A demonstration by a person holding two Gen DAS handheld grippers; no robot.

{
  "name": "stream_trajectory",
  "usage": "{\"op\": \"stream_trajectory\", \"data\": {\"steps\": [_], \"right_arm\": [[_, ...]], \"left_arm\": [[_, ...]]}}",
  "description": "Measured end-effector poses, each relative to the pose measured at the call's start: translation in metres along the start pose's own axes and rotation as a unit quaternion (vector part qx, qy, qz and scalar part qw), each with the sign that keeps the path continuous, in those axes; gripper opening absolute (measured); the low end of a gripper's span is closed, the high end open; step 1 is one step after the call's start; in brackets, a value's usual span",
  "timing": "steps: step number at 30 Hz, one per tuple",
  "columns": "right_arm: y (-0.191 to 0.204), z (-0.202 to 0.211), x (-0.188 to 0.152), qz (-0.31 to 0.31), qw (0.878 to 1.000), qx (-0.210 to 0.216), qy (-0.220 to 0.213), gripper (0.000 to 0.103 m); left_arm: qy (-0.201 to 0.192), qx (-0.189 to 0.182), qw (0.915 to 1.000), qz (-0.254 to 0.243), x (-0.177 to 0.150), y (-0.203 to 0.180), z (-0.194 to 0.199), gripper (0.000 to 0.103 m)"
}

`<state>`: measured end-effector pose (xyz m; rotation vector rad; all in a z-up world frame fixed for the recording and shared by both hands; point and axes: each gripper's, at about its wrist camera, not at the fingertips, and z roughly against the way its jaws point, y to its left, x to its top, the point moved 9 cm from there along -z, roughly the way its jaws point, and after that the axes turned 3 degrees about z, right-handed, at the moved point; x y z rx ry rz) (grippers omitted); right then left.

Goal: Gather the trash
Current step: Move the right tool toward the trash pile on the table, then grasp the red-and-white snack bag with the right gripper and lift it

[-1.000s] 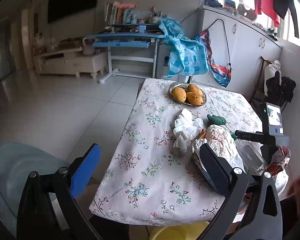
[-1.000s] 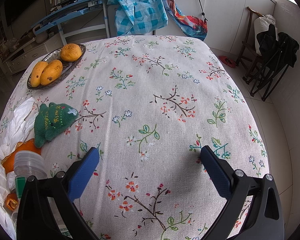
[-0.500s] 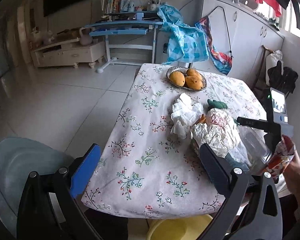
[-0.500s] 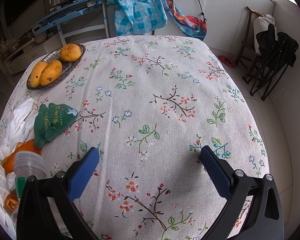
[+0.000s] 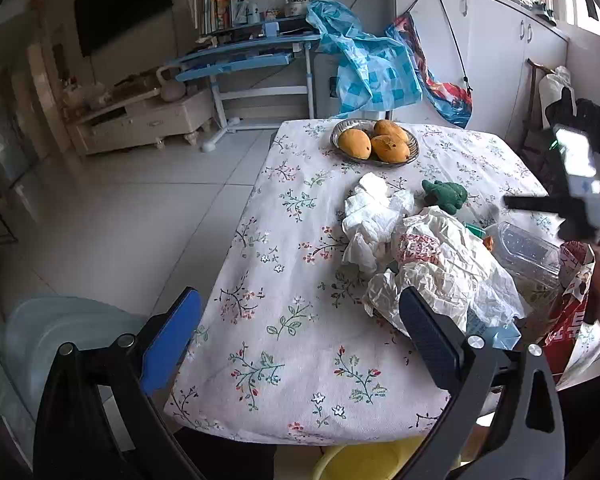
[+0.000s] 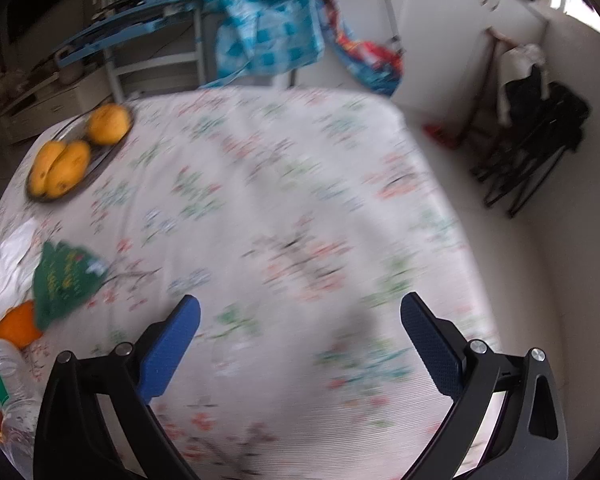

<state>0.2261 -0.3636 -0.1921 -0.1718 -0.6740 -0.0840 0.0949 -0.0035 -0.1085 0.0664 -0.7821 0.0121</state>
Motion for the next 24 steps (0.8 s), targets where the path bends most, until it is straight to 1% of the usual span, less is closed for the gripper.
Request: {"op": "stream_trajectory", "data": {"steps": [3, 5, 6, 7, 8, 9, 11, 12, 15, 16, 17, 18, 19, 21, 22, 24], "right_arm": [[-0.012, 0.048, 0.015, -0.001, 0.998, -0.006, -0.057, 0.096], [-0.015, 0.092, 0.021, -0.002, 0.994, -0.002, -0.109, 0.096], [-0.014, 0.127, 0.021, -0.002, 0.988, 0.006, -0.155, 0.096], [-0.013, 0.156, 0.018, -0.004, 0.981, 0.012, -0.192, 0.096], [-0.012, 0.177, 0.008, -0.011, 0.977, 0.015, -0.214, 0.096], [-0.004, 0.193, -0.014, -0.015, 0.976, 0.034, -0.214, 0.096], [0.017, 0.197, -0.043, 0.009, 0.979, 0.099, -0.177, 0.096], [0.027, 0.204, -0.065, 0.018, 0.978, 0.109, -0.176, 0.096], [0.049, 0.222, -0.109, 0.040, 0.974, 0.117, -0.190, 0.096], [0.055, 0.227, -0.117, 0.037, 0.972, 0.126, -0.195, 0.096], [0.063, 0.232, -0.124, 0.031, 0.969, 0.144, -0.198, 0.096], [0.067, 0.236, -0.123, 0.032, 0.968, 0.149, -0.201, 0.096], [0.075, 0.239, -0.125, 0.044, 0.966, 0.153, -0.206, 0.096], [0.084, 0.248, -0.123, 0.074, 0.962, 0.143, -0.222, 0.096], [0.089, 0.251, -0.121, 0.082, 0.959, 0.144, -0.228, 0.096], [0.097, 0.253, -0.124, 0.081, 0.956, 0.162, -0.231, 0.096]], "left_arm": [[-0.009, 0.004, 0.9999, -0.003, 0.000, 0.001, 0.002, 0.096], [-0.015, 0.006, 0.9999, -0.003, 0.000, 0.002, 0.005, 0.096], [-0.018, 0.007, 0.9998, -0.003, 0.000, 0.002, 0.007, 0.096], [-0.023, 0.007, 0.9997, -0.003, -0.001, 0.003, 0.011, 0.096], [-0.028, 0.007, 0.9996, -0.003, -0.001, 0.004, 0.014, 0.096], [-0.034, 0.008, 0.9994, -0.003, 0.000, 0.005, 0.019, 0.096], [-0.045, 0.005, 0.9990, -0.003, 0.001, 0.004, 0.029, 0.096], [-0.054, 0.003, 0.9985, -0.004, 0.002, 0.004, 0.037, 0.096], [-0.071, 0.003, 0.9975, -0.007, 0.001, 0.003, 0.053, 0.096], [-0.074, 0.002, 0.9972, -0.007, -0.001, 0.003, 0.059, 0.096], [-0.078, 0.001, 0.9969, -0.007, -0.003, 0.003, 0.065, 0.096], [-0.081, 0.000, 0.9967, -0.007, -0.005, 0.003, 0.071, 0.096], [-0.083, 0.000, 0.9965, -0.007, -0.007, 0.004, 0.075, 0.096], [-0.086, 0.000, 0.9963, -0.006, -0.009, 0.005, 0.081, 0.096], [-0.088, 0.001, 0.9961, -0.002, -0.011, 0.007, 0.083, 0.096], [-0.093, 0.006, 0.9956, 0.004, -0.014, 0.012, 0.086, 0.096]]}}
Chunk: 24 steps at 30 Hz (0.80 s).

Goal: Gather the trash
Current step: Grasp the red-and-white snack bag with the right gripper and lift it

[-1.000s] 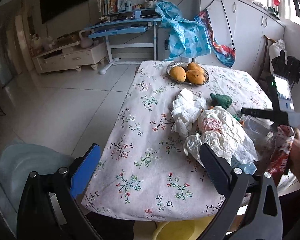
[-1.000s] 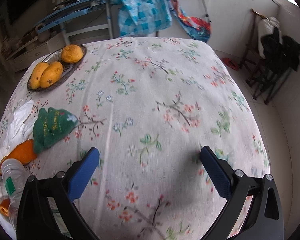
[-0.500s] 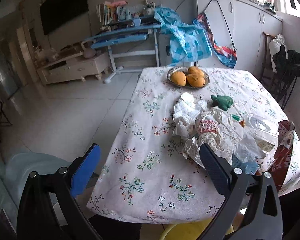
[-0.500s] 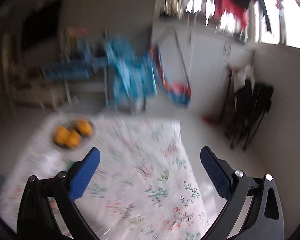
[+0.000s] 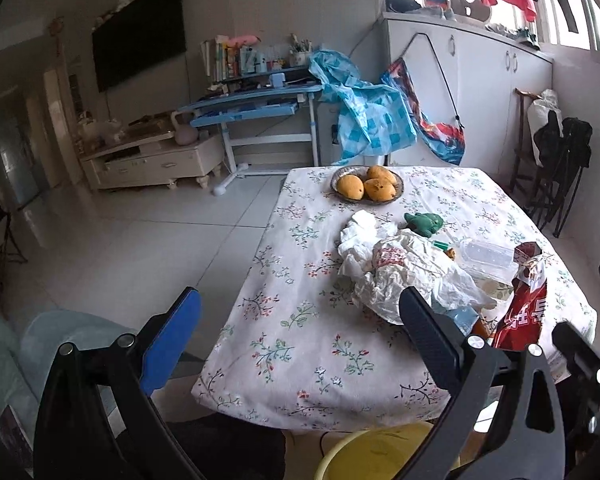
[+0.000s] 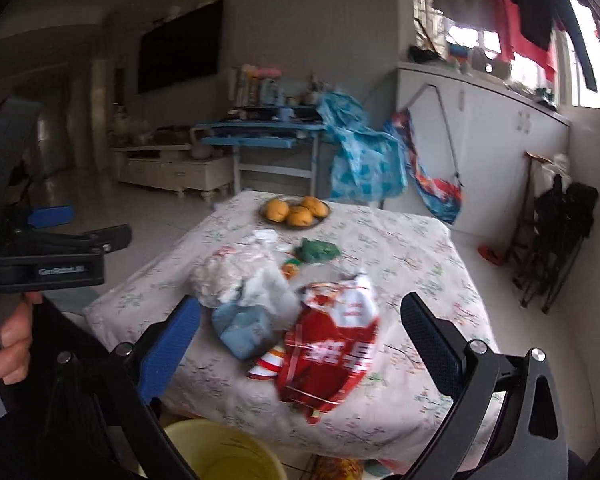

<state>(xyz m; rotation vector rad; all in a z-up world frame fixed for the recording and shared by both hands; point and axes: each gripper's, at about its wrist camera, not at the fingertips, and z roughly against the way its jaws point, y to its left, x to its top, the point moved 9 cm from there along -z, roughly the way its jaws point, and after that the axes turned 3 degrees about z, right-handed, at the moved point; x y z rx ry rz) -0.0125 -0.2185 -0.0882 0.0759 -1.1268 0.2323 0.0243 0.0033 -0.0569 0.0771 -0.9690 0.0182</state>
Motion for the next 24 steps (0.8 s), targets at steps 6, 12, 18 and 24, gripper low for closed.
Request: {"op": "stream_trajectory", "data": {"steps": [6, 12, 18, 24], "right_arm": [[0.011, 0.000, -0.014, 0.004, 1.000, 0.006, 0.004, 0.096], [0.008, -0.004, -0.019, -0.008, 1.000, 0.010, 0.010, 0.096], [0.003, -0.003, -0.022, -0.017, 1.000, 0.012, 0.014, 0.096], [0.002, -0.003, -0.024, -0.022, 0.999, 0.014, 0.019, 0.096]], "left_arm": [[-0.006, 0.004, 1.0000, -0.001, -0.006, 0.000, -0.006, 0.096], [-0.005, 0.000, 1.0000, -0.006, -0.008, -0.005, -0.011, 0.096], [0.004, -0.010, 0.9999, 0.010, -0.010, -0.004, -0.015, 0.096], [0.006, -0.008, 0.9999, 0.012, -0.011, -0.004, -0.017, 0.096]]}}
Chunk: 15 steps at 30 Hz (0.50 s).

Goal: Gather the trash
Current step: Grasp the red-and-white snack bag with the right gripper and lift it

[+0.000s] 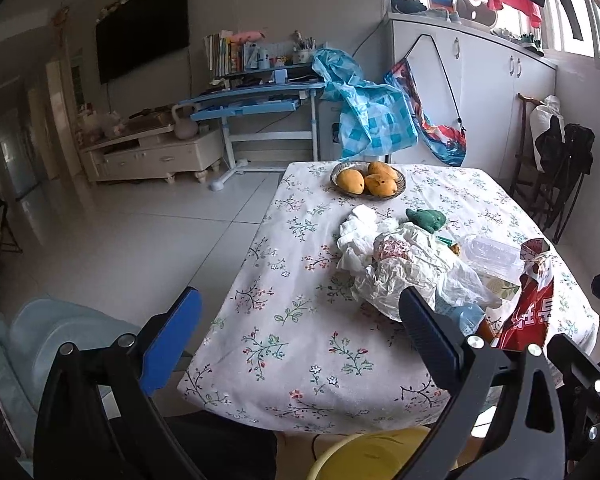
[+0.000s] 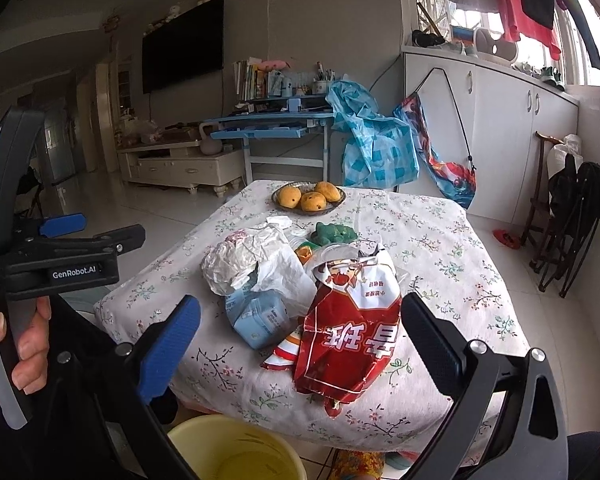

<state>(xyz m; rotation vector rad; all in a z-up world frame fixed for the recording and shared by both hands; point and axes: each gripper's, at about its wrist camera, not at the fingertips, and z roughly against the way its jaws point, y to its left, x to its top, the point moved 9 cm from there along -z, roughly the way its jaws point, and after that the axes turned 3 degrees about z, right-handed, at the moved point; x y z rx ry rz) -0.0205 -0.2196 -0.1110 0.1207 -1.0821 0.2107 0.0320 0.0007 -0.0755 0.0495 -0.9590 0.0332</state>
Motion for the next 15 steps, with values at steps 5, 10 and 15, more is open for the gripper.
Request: {"op": "stream_trajectory", "data": {"steps": [5, 10, 15], "right_arm": [[-0.0005, -0.0004, -0.0005, -0.003, 1.000, 0.003, 0.003, 0.096], [-0.0006, -0.0002, -0.0010, -0.003, 1.000, 0.004, 0.004, 0.096], [-0.0010, -0.0005, -0.0018, -0.006, 1.000, 0.005, 0.005, 0.096]], "left_arm": [[0.000, 0.000, 1.0000, 0.000, -0.0003, -0.0003, -0.0005, 0.096], [0.001, 0.000, 1.0000, 0.001, -0.0006, 0.0000, -0.0011, 0.096], [0.001, 0.000, 1.0000, 0.001, -0.0005, 0.0004, -0.0011, 0.096]]}}
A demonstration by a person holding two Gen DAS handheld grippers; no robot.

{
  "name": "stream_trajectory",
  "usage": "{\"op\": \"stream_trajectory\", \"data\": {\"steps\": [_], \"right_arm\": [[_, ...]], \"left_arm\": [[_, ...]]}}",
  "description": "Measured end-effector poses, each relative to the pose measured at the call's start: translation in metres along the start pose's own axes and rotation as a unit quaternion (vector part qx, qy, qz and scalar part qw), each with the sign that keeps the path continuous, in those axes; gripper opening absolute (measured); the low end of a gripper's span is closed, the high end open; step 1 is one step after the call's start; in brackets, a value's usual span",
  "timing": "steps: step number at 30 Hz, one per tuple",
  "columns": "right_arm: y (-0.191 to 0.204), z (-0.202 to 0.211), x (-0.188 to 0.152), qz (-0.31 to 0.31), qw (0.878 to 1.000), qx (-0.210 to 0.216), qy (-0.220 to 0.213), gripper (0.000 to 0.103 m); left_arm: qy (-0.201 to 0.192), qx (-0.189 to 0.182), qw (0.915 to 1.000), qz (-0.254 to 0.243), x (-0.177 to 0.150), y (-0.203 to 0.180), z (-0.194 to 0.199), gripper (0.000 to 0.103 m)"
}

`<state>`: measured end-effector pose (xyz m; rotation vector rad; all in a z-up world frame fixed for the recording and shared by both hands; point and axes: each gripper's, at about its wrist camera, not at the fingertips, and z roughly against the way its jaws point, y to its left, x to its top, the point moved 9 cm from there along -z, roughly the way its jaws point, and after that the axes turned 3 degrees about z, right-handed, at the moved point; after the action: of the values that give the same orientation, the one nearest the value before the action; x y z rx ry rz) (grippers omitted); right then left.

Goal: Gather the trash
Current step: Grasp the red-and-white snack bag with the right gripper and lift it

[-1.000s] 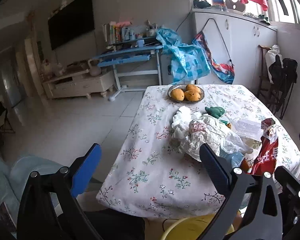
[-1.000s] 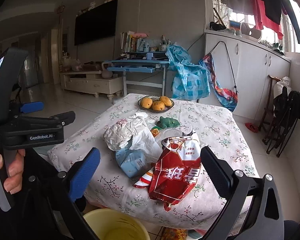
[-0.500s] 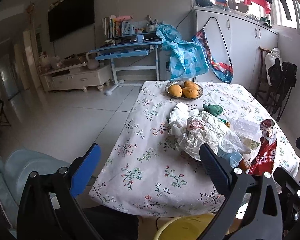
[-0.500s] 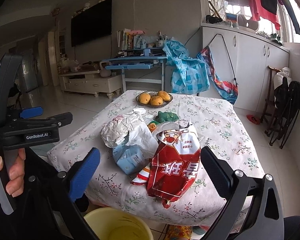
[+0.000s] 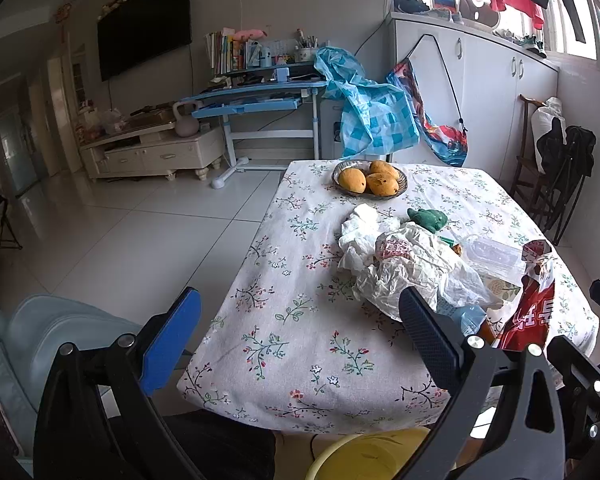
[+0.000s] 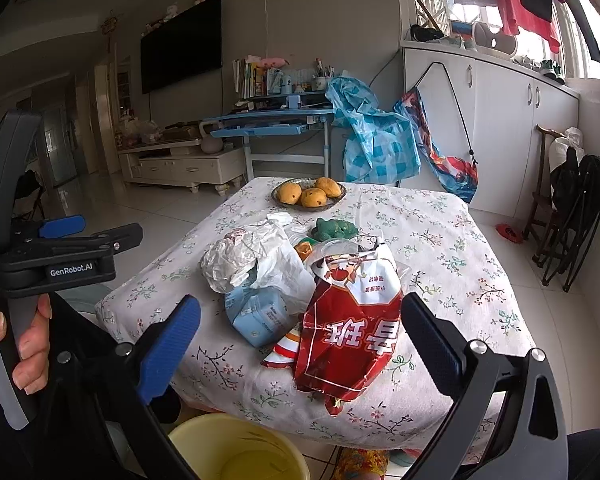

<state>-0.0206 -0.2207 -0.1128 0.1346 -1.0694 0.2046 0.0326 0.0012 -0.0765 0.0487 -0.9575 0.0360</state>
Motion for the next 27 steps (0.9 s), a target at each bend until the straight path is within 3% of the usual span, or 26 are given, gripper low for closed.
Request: {"op": "stream_trajectory", "data": {"steps": [16, 22, 27], "right_arm": [[-0.001, -0.003, -0.002, -0.009, 1.000, 0.008, 0.006, 0.096], [-0.014, -0.008, -0.005, -0.043, 0.999, 0.017, 0.019, 0.095], [-0.035, -0.024, -0.012, -0.091, 0.995, 0.020, 0.047, 0.086]], "left_arm": [[0.004, -0.002, 1.0000, 0.008, -0.001, 0.002, -0.002, 0.096], [0.014, -0.004, 0.9997, 0.018, -0.005, 0.008, -0.007, 0.096], [0.028, -0.008, 0.9993, 0.025, -0.007, 0.011, -0.012, 0.096]]}}
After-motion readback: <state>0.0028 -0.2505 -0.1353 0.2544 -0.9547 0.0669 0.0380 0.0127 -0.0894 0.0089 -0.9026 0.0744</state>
